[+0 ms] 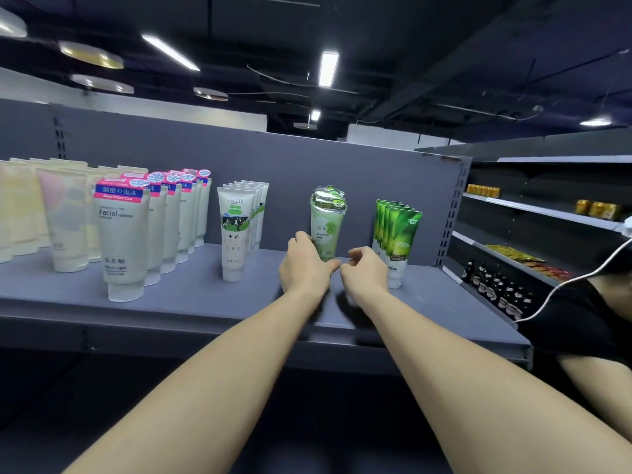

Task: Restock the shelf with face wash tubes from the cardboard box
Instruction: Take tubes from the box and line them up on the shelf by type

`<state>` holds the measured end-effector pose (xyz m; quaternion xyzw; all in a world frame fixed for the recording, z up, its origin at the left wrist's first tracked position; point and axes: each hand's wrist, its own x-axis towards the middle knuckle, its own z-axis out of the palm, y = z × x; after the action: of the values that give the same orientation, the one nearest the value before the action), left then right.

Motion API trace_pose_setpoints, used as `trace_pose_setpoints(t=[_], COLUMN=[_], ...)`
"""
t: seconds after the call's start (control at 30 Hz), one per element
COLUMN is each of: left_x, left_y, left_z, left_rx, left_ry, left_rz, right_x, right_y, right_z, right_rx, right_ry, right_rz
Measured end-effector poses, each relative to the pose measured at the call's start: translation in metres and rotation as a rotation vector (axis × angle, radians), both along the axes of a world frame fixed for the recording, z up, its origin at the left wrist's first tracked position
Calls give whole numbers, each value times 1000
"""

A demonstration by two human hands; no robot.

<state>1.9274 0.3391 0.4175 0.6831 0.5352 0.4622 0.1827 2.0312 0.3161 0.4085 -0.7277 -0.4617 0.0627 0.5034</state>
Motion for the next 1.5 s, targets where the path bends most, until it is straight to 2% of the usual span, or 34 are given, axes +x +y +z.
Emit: trace_pose_setpoints(t=[0.47,0.83,1.07,1.13,1.33,1.5], left_x=[-18,-78,-112,-120,-155,-186], left_y=[-12,-52,-107,-122,-174,-217], left_z=[-7,-18,-48,-60,-126,-198], left_rx=[-25,62,106,59,-289,-474], left_ry=[90,163,178,214,403,482], left_rz=[-48,1,3,-25,-98,-93], right_x=[-8,-41,-72,-79,-106,-134], right_y=[-26,-99,-149,-161,-199,-227], right_z=[-6,-13,-49,-65,-129,-193], right_rx=[-3,29,-17,-91,-329,-489], right_ry=[22,30,77,123,219,283], right_rz=[13,-172,-138,-81,114,163])
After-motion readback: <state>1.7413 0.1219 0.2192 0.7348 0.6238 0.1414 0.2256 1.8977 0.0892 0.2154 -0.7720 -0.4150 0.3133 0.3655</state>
